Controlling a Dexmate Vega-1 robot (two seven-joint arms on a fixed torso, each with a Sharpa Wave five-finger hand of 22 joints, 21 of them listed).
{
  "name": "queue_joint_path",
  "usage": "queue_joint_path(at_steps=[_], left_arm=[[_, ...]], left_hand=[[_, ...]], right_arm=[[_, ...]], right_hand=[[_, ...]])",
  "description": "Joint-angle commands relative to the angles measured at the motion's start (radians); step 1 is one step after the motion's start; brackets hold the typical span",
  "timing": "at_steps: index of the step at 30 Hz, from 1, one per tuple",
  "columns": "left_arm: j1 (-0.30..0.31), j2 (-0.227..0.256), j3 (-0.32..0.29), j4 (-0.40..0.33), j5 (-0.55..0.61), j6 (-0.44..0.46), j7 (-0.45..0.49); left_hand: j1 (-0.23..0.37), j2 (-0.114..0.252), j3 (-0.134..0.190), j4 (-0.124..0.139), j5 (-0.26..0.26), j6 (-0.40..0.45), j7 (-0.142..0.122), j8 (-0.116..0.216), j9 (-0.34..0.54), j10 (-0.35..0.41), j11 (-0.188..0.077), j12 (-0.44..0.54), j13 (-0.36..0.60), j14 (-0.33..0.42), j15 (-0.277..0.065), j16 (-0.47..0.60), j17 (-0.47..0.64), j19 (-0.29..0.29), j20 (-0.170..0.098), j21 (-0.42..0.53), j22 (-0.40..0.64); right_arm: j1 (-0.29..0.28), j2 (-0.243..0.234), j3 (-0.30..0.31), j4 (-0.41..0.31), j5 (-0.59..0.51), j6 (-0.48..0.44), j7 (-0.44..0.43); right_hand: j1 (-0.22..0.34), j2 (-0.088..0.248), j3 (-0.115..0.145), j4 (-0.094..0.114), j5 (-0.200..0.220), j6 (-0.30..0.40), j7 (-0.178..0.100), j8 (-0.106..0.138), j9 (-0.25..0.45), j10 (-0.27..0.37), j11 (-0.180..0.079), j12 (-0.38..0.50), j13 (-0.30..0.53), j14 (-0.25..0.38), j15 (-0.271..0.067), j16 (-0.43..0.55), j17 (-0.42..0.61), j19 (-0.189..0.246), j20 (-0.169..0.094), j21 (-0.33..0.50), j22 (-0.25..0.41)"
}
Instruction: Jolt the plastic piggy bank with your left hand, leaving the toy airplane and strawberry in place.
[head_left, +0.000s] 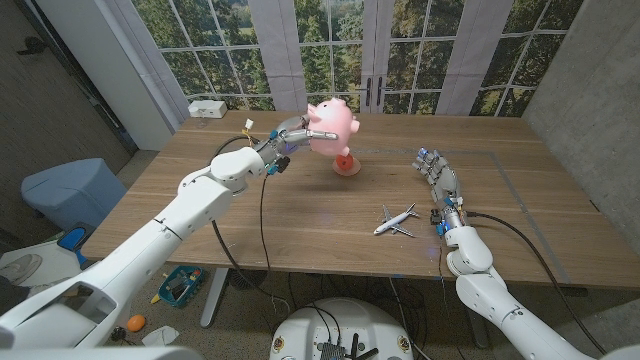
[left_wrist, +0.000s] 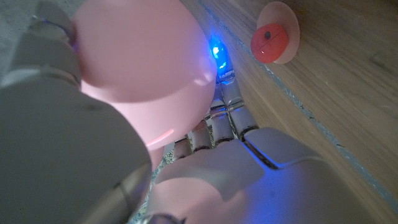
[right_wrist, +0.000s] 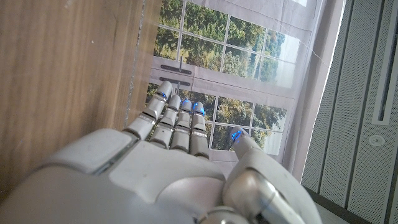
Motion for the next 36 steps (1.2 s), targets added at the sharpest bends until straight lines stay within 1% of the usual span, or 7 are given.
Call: queue_joint_path(at_steps=[1, 12, 17, 22, 26, 32, 36], left_arm=[[-0.028, -0.017, -0.007, 0.127, -0.186, -0.130, -0.200], [-0.028, -0.010, 0.000, 0.130, -0.198, -0.137, -0.190], [-0.025, 0.005, 0.006, 0.106, -0.172, -0.113, -0.139], [-0.020, 0.034, 0.019, 0.051, -0.108, -0.062, -0.043], [-0.012, 0.072, 0.030, -0.049, -0.019, 0.045, 0.107], [-0.024, 0.105, 0.058, -0.137, 0.081, 0.170, 0.222], [-0.039, 0.121, 0.107, -0.237, 0.230, 0.333, 0.373]], left_hand=[[0.357, 0.361, 0.107, 0.015, 0.008, 0.583, -0.035, 0.076, 0.044, 0.539, -0.270, 0.002, 0.143, 0.455, -0.417, 0.005, 0.004, -0.083, -0.169, 0.005, 0.000], [0.357, 0.359, 0.109, 0.015, 0.009, 0.583, -0.036, 0.075, 0.047, 0.542, -0.271, -0.003, 0.146, 0.455, -0.417, 0.003, 0.006, -0.085, -0.168, 0.009, 0.000], [0.357, 0.358, 0.110, 0.015, 0.010, 0.581, -0.035, 0.074, 0.048, 0.542, -0.271, -0.006, 0.147, 0.456, -0.417, 0.002, 0.008, -0.087, -0.167, 0.011, 0.000], [0.356, 0.357, 0.111, 0.015, 0.010, 0.582, -0.034, 0.072, 0.045, 0.542, -0.269, -0.008, 0.150, 0.455, -0.417, -0.001, 0.009, -0.087, -0.166, 0.013, 0.000], [0.356, 0.358, 0.113, 0.015, 0.011, 0.582, -0.031, 0.070, 0.045, 0.542, -0.269, -0.009, 0.151, 0.456, -0.417, -0.001, 0.010, -0.088, -0.165, 0.014, 0.000], [0.356, 0.359, 0.115, 0.015, 0.011, 0.581, -0.028, 0.070, 0.048, 0.540, -0.268, -0.012, 0.153, 0.456, -0.417, -0.003, 0.012, -0.089, -0.164, 0.016, -0.001], [0.357, 0.359, 0.116, 0.015, 0.012, 0.580, -0.028, 0.071, 0.050, 0.538, -0.268, -0.014, 0.155, 0.456, -0.417, -0.004, 0.013, -0.090, -0.163, 0.017, -0.001]], right_arm=[[-0.002, -0.001, 0.001, -0.004, -0.001, 0.001, -0.001], [0.001, 0.001, -0.001, 0.000, 0.000, 0.000, 0.001], [0.003, 0.002, -0.001, 0.002, -0.002, 0.001, -0.001], [0.004, 0.002, -0.001, 0.002, -0.002, -0.001, -0.002], [0.006, 0.003, -0.002, 0.003, -0.002, -0.002, -0.002], [0.011, 0.005, -0.004, 0.008, 0.003, -0.005, 0.005], [0.013, 0.006, -0.005, 0.011, 0.005, -0.006, 0.006]], right_hand=[[-0.003, 0.015, 0.001, -0.006, -0.002, -0.001, 0.005, -0.002, 0.004, -0.004, 0.000, -0.004, 0.002, -0.006, -0.007, 0.007, 0.001, 0.012, -0.011, -0.003, 0.005], [-0.003, 0.015, 0.001, -0.006, -0.002, -0.001, 0.004, -0.002, 0.004, -0.003, -0.001, -0.003, 0.002, -0.007, -0.006, 0.007, 0.001, 0.013, -0.012, -0.005, 0.005], [-0.003, 0.015, 0.002, -0.007, -0.002, -0.001, 0.004, -0.002, 0.004, -0.003, 0.001, -0.003, 0.002, -0.005, -0.006, 0.007, 0.001, 0.013, -0.012, -0.006, 0.005], [-0.003, 0.014, 0.002, -0.007, -0.002, -0.001, 0.004, -0.002, 0.004, -0.005, -0.001, -0.004, 0.002, -0.006, -0.007, 0.007, 0.001, 0.014, -0.012, -0.007, 0.005], [-0.003, 0.015, 0.002, -0.007, -0.002, -0.001, 0.005, -0.002, 0.004, -0.005, -0.002, -0.004, 0.002, -0.006, -0.007, 0.007, 0.001, 0.014, -0.012, -0.008, 0.005], [-0.004, 0.015, 0.002, -0.007, -0.002, -0.001, 0.005, -0.002, 0.004, -0.004, -0.001, -0.004, 0.002, -0.006, -0.007, 0.007, 0.001, 0.014, -0.012, -0.009, 0.005], [-0.004, 0.014, 0.002, -0.008, -0.002, -0.001, 0.005, -0.002, 0.004, -0.005, 0.000, -0.004, 0.002, -0.006, -0.007, 0.007, 0.001, 0.014, -0.011, -0.010, 0.005]])
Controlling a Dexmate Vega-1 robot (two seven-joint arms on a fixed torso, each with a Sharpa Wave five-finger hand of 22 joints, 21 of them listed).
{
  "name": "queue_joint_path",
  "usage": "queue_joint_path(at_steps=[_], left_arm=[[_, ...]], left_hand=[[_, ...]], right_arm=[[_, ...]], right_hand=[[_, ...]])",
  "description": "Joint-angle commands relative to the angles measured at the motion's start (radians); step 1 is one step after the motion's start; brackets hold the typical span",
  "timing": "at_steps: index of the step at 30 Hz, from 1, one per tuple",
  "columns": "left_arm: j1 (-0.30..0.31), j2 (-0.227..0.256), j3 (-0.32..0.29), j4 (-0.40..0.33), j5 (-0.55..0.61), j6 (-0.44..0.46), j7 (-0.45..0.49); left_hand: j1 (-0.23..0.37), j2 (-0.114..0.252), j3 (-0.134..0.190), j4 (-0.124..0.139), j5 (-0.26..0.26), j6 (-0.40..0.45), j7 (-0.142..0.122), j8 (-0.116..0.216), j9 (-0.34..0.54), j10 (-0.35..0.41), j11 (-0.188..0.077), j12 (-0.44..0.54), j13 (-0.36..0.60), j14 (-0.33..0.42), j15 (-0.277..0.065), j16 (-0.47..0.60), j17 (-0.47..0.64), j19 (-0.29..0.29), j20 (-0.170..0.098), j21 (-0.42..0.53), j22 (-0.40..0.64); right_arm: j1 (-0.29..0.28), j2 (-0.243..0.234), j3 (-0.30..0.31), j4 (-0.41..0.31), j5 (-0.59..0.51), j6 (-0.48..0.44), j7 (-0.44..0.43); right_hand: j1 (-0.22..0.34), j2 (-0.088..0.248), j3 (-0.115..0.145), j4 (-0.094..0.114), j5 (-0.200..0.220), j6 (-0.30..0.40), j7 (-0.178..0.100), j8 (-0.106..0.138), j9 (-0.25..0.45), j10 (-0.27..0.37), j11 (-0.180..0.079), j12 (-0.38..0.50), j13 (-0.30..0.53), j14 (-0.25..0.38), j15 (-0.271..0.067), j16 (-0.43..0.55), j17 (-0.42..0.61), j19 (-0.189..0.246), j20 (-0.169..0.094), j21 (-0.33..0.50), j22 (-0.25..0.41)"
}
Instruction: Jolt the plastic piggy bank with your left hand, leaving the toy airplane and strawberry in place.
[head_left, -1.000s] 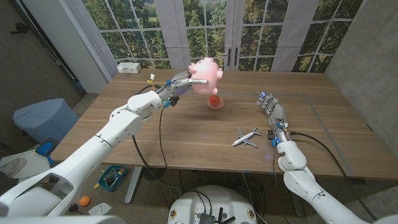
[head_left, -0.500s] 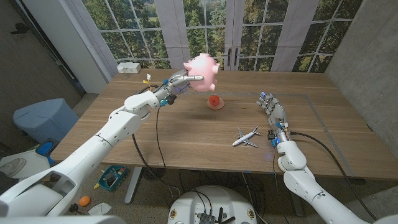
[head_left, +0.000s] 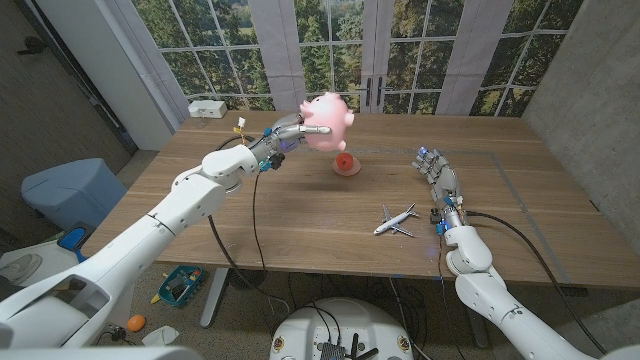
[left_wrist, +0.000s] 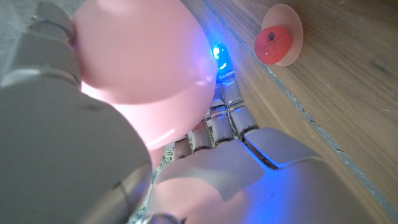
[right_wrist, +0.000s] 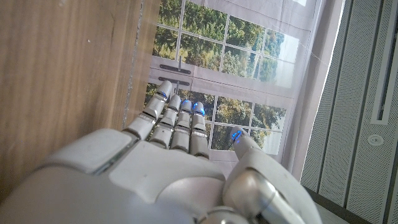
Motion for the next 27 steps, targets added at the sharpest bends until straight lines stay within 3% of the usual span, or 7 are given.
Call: queue_joint_path(at_steps=[1, 4, 11, 19, 27], left_arm=[[-0.030, 0.059, 0.097, -0.231, 0.310, 0.352, 0.339], [-0.062, 0.052, 0.159, -0.276, 0.428, 0.489, 0.402], [-0.099, -0.002, 0.261, -0.298, 0.631, 0.692, 0.508], [-0.114, -0.087, 0.333, -0.267, 0.800, 0.848, 0.611], [-0.102, -0.170, 0.355, -0.209, 0.913, 0.913, 0.721]], left_hand=[[0.357, 0.359, 0.117, 0.015, 0.008, 0.574, -0.032, 0.070, 0.050, 0.533, -0.272, 0.000, 0.135, 0.449, -0.420, 0.007, 0.004, -0.078, -0.165, 0.006, -0.001], [0.357, 0.360, 0.117, 0.015, 0.008, 0.573, -0.034, 0.070, 0.050, 0.533, -0.273, -0.001, 0.136, 0.450, -0.420, 0.007, 0.004, -0.079, -0.166, 0.007, -0.001], [0.356, 0.360, 0.118, 0.015, 0.008, 0.576, -0.037, 0.069, 0.049, 0.536, -0.274, -0.003, 0.137, 0.451, -0.420, 0.005, 0.006, -0.080, -0.167, 0.009, -0.001], [0.355, 0.358, 0.119, 0.015, 0.008, 0.577, -0.040, 0.068, 0.050, 0.539, -0.276, -0.005, 0.137, 0.450, -0.420, 0.004, 0.008, -0.082, -0.167, 0.011, -0.001], [0.353, 0.358, 0.119, 0.016, 0.007, 0.577, -0.043, 0.066, 0.049, 0.543, -0.276, -0.008, 0.137, 0.451, -0.420, 0.002, 0.009, -0.083, -0.168, 0.013, -0.001]], right_arm=[[0.008, 0.004, -0.004, 0.009, 0.005, -0.007, 0.007], [0.011, 0.004, -0.005, 0.011, 0.005, -0.008, 0.008], [0.013, 0.004, -0.005, 0.011, 0.006, -0.011, 0.009], [0.016, 0.003, -0.005, 0.013, 0.007, -0.012, 0.010], [0.021, 0.007, -0.006, 0.025, 0.012, -0.009, 0.016]], right_hand=[[-0.004, 0.014, 0.002, -0.008, -0.002, -0.002, 0.005, -0.002, 0.004, -0.001, 0.003, -0.004, 0.002, -0.006, -0.007, 0.007, 0.001, 0.005, -0.010, -0.002, 0.005], [-0.004, 0.014, 0.002, -0.008, -0.002, -0.001, 0.004, -0.002, 0.004, 0.000, 0.004, -0.004, 0.002, -0.007, -0.007, 0.007, 0.000, 0.006, -0.009, -0.003, 0.005], [-0.005, 0.015, 0.002, -0.007, -0.002, -0.001, 0.005, -0.001, 0.004, -0.001, 0.005, -0.004, 0.002, -0.006, -0.006, 0.008, 0.000, 0.006, -0.009, -0.004, 0.005], [-0.005, 0.014, 0.002, -0.008, -0.002, -0.001, 0.005, -0.002, 0.004, 0.000, 0.005, -0.003, 0.002, -0.006, -0.007, 0.007, 0.000, 0.007, -0.009, -0.006, 0.005], [-0.005, 0.015, 0.002, -0.008, -0.002, 0.000, 0.004, -0.001, 0.004, 0.000, 0.004, -0.003, 0.002, -0.005, -0.006, 0.008, 0.000, 0.008, -0.009, -0.008, 0.006]])
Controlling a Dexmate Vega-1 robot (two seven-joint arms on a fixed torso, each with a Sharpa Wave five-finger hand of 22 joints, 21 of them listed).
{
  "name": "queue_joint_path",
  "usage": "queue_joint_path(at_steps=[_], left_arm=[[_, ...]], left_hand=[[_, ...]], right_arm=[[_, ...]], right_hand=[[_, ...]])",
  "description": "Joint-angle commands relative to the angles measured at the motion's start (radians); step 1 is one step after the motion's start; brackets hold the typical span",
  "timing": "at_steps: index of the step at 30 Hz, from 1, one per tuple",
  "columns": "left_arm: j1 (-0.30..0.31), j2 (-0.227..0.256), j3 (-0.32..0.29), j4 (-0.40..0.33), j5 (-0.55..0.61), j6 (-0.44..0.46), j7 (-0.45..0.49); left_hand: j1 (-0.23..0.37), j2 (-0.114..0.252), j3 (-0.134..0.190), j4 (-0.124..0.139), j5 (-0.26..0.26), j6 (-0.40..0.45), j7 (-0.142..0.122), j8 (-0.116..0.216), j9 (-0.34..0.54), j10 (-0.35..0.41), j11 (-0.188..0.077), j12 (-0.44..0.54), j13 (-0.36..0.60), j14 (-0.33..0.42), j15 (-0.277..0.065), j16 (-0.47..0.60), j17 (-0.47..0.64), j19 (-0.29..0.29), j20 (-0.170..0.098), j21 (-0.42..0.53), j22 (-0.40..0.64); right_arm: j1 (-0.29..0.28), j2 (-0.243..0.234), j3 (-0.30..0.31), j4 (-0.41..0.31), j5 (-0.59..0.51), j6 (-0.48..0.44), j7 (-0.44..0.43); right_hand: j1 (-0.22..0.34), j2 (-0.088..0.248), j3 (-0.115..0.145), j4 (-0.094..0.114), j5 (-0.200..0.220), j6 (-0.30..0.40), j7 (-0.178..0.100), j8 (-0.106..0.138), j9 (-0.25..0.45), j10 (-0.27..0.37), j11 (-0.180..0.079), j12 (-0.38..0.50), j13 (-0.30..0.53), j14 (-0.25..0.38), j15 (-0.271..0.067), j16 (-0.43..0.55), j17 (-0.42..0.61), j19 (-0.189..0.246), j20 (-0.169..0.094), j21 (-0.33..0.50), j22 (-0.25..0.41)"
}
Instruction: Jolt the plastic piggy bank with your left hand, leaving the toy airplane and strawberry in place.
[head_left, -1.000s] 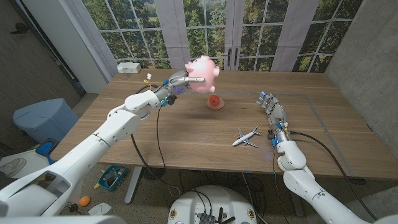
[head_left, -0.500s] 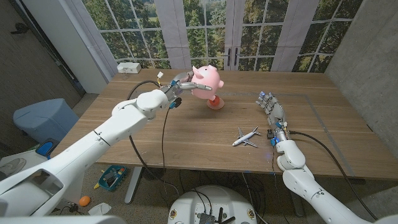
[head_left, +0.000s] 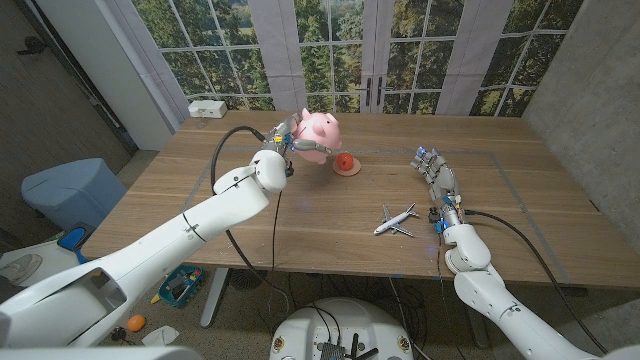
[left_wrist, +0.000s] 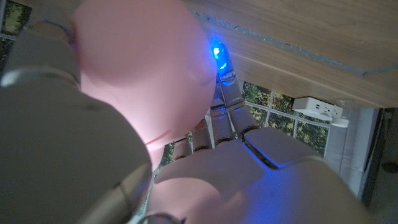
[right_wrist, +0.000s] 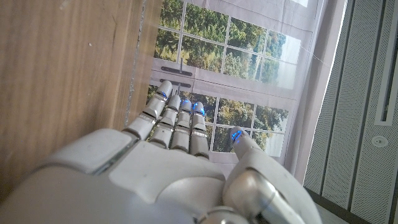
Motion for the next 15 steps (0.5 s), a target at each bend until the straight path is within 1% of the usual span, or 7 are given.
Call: queue_joint_path(at_steps=[1, 10, 15], left_arm=[[0.001, -0.105, 0.062, 0.049, 0.220, 0.173, 0.174], [0.012, -0.119, 0.046, 0.055, 0.236, 0.161, 0.156], [0.024, -0.113, 0.018, 0.041, 0.205, 0.130, 0.115]], left_hand=[[0.353, 0.358, 0.119, 0.016, 0.002, 0.576, -0.047, 0.067, 0.049, 0.536, -0.276, 0.006, 0.121, 0.448, -0.423, -0.002, 0.004, -0.081, -0.169, 0.006, 0.001], [0.351, 0.356, 0.119, 0.016, 0.001, 0.578, -0.049, 0.066, 0.048, 0.539, -0.276, 0.002, 0.120, 0.451, -0.423, -0.002, 0.006, -0.082, -0.170, 0.009, 0.001], [0.350, 0.356, 0.120, 0.016, 0.001, 0.579, -0.047, 0.065, 0.047, 0.540, -0.276, 0.001, 0.120, 0.451, -0.423, -0.003, 0.007, -0.082, -0.170, 0.010, 0.001]], right_arm=[[0.007, 0.004, -0.001, 0.013, 0.006, 0.001, 0.007], [0.008, 0.006, 0.000, 0.017, 0.006, 0.004, 0.005], [0.009, 0.005, 0.000, 0.017, 0.006, 0.003, 0.006]], right_hand=[[-0.005, 0.014, 0.002, -0.008, -0.002, -0.001, 0.005, -0.001, 0.004, 0.000, 0.004, -0.004, 0.002, -0.005, -0.006, 0.008, 0.000, 0.008, -0.009, -0.003, 0.005], [-0.005, 0.015, 0.002, -0.009, -0.002, -0.001, 0.005, -0.001, 0.004, 0.000, 0.005, -0.003, 0.002, -0.006, -0.005, 0.008, 0.000, 0.008, -0.008, -0.004, 0.006], [-0.005, 0.015, 0.003, -0.009, -0.002, -0.001, 0.004, -0.001, 0.004, 0.000, 0.004, -0.003, 0.002, -0.006, -0.007, 0.008, 0.000, 0.009, -0.009, -0.005, 0.006]])
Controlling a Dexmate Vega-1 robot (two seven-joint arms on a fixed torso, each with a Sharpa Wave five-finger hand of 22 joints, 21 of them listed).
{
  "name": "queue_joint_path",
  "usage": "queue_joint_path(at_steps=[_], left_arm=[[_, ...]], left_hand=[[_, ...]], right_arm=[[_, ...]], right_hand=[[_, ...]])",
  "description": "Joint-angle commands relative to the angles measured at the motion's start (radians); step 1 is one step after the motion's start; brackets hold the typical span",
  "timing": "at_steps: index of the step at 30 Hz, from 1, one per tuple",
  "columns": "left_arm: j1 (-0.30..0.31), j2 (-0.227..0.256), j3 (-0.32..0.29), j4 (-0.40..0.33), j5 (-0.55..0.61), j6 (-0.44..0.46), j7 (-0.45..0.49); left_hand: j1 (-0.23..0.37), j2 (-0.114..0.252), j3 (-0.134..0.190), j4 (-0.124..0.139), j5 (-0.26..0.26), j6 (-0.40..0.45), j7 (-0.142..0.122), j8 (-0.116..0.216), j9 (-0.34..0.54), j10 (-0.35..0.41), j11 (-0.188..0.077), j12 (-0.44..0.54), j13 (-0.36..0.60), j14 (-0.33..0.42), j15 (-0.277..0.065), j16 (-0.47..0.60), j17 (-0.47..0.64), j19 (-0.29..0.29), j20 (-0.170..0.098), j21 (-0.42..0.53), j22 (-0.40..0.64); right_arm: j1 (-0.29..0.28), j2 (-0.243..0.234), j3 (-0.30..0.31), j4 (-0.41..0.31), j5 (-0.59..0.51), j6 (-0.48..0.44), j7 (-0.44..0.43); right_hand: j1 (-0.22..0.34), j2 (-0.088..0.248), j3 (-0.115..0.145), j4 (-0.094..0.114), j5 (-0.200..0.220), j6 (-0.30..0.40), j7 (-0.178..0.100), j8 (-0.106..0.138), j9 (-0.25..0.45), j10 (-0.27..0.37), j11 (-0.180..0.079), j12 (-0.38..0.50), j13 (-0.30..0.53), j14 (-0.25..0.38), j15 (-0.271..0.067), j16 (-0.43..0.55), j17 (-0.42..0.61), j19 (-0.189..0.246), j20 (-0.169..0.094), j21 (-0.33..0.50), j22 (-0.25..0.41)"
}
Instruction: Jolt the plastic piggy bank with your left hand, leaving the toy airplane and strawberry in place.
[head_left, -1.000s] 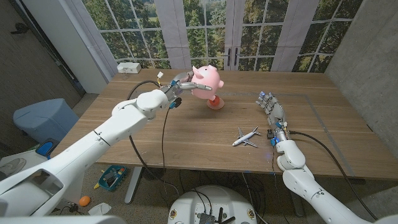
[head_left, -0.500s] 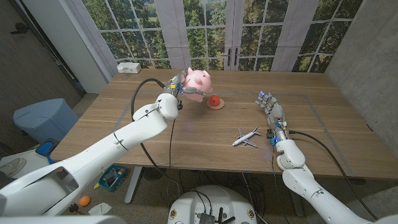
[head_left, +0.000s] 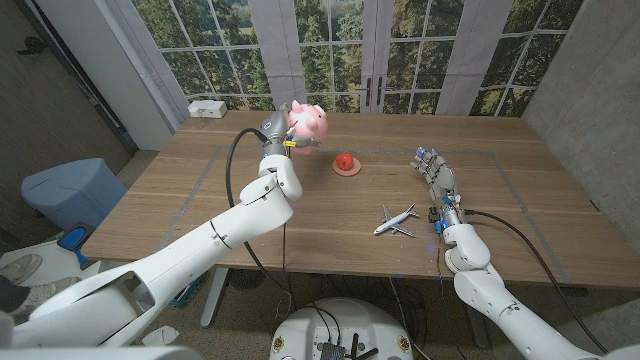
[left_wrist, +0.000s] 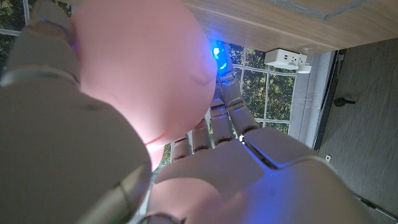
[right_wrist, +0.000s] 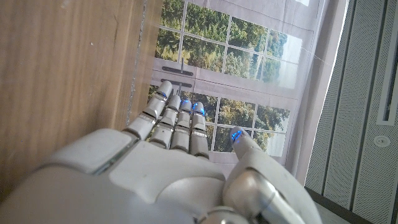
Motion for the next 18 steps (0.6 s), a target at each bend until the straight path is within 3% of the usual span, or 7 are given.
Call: queue_joint_path(at_steps=[1, 8, 18], left_arm=[[0.024, -0.017, -0.040, -0.009, -0.009, -0.027, -0.037], [0.091, 0.038, -0.193, -0.042, -0.219, -0.248, -0.177], [0.145, 0.086, -0.323, 0.045, -0.476, -0.634, -0.348]], left_hand=[[0.350, 0.356, 0.120, 0.016, 0.002, 0.578, -0.049, 0.065, 0.048, 0.536, -0.278, 0.002, 0.120, 0.451, -0.423, -0.001, 0.002, -0.081, -0.172, 0.007, 0.002], [0.350, 0.355, 0.120, 0.016, 0.002, 0.579, -0.046, 0.065, 0.048, 0.538, -0.278, 0.000, 0.121, 0.452, -0.423, -0.002, 0.003, -0.082, -0.173, 0.008, 0.001], [0.349, 0.356, 0.122, 0.016, 0.002, 0.578, -0.044, 0.064, 0.050, 0.536, -0.276, -0.004, 0.123, 0.453, -0.423, -0.004, 0.005, -0.084, -0.173, 0.011, 0.001]], right_arm=[[0.003, 0.002, 0.001, 0.006, 0.002, 0.004, 0.001], [0.005, 0.003, 0.001, 0.009, 0.001, 0.003, -0.001], [0.007, 0.004, 0.001, 0.011, -0.001, 0.004, -0.004]], right_hand=[[-0.005, 0.015, 0.003, -0.009, -0.002, -0.001, 0.004, -0.002, 0.004, -0.001, 0.003, -0.004, 0.002, -0.007, -0.007, 0.008, 0.000, 0.009, -0.008, -0.004, 0.006], [-0.005, 0.015, 0.003, -0.009, -0.002, -0.002, 0.004, -0.002, 0.004, 0.000, 0.004, -0.003, 0.002, -0.007, -0.007, 0.008, 0.000, 0.009, -0.008, -0.005, 0.006], [-0.006, 0.015, 0.003, -0.009, -0.002, -0.001, 0.004, -0.002, 0.004, -0.001, 0.005, -0.004, 0.002, -0.006, -0.006, 0.008, -0.001, 0.010, -0.009, -0.007, 0.006]])
